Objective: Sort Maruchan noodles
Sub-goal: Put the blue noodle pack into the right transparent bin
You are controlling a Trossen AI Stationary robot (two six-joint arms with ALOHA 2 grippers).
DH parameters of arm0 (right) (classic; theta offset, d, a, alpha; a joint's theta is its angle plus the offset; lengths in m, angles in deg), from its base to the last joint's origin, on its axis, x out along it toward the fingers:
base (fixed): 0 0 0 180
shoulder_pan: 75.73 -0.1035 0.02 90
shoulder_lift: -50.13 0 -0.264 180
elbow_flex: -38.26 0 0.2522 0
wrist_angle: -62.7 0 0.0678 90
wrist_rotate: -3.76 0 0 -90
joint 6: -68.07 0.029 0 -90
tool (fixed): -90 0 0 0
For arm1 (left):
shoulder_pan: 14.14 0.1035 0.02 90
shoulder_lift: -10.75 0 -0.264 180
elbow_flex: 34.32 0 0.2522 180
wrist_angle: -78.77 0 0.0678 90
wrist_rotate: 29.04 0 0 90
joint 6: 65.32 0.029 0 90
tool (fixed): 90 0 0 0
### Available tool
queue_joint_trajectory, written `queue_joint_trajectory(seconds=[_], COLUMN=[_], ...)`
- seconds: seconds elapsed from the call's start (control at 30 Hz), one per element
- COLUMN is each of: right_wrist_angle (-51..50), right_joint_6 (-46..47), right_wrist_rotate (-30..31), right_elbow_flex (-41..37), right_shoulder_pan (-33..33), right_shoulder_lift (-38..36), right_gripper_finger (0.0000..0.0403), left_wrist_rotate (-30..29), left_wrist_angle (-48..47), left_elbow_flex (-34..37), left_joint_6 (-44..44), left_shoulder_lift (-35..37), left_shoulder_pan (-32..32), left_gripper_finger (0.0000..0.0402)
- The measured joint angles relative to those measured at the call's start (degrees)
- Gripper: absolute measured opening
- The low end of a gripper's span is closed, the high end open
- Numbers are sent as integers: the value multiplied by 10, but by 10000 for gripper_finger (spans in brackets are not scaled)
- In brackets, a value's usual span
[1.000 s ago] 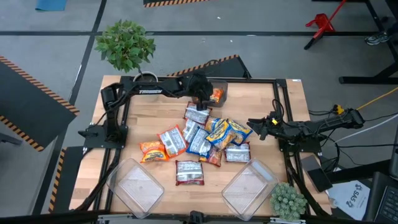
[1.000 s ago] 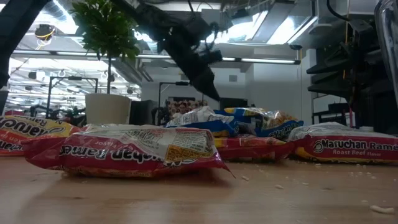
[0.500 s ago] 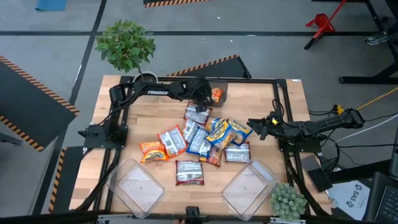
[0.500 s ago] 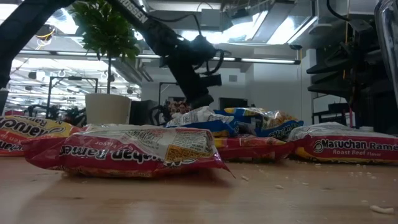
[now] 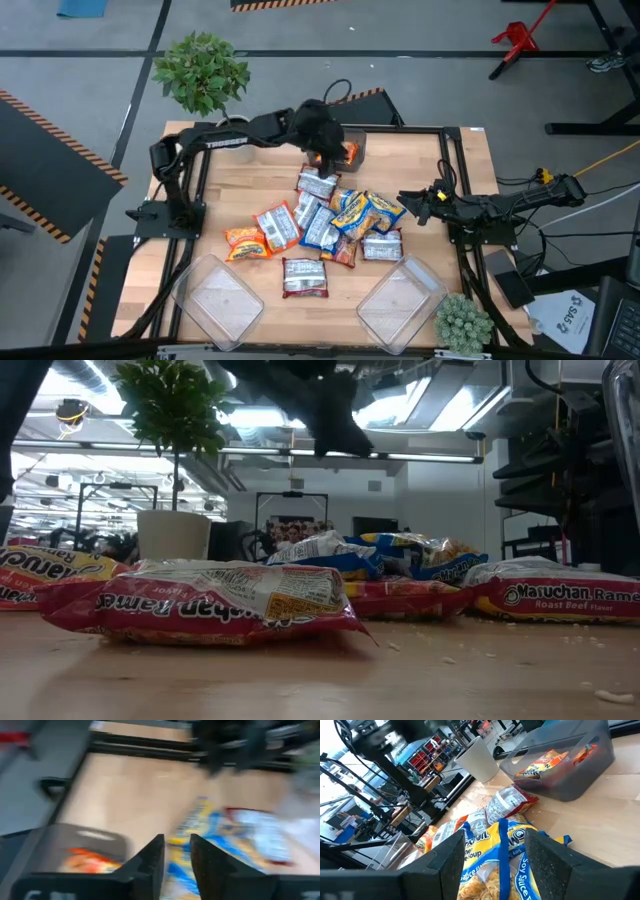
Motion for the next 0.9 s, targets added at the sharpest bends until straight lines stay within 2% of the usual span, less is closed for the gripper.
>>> queue_joint_trajectory(seconds=[0.1,0.17,0.4,0.5,0.63,0.8,0.9], right_wrist_angle=[0,0,0,0,0,0,0], right_joint_6=[-9,-12,-15,-15,-15,-15,-15], right_wrist_rotate=[6,9,9,10,10,9,9], right_elbow_flex=[0,0,0,0,0,0,0], right_shoulder_pan=[0,0,0,0,0,0,0], right_shoulder_lift=[0,0,0,0,0,0,0], right_gripper_finger=[193,193,195,207,233,264,275], left_wrist_rotate=[57,63,-20,-48,-57,-41,-56], left_wrist_angle=[-3,-17,-35,-32,-23,-12,1], left_elbow_flex=[-1,0,5,5,6,6,7], left_joint_6=[-6,-5,-5,-35,-75,-110,-117], left_shoulder_lift=[5,1,-42,-62,-94,-130,-138], left_shoulder_pan=[-23,-41,-85,-93,-99,-113,-124], left_gripper_finger=[126,149,236,263,279,279,278])
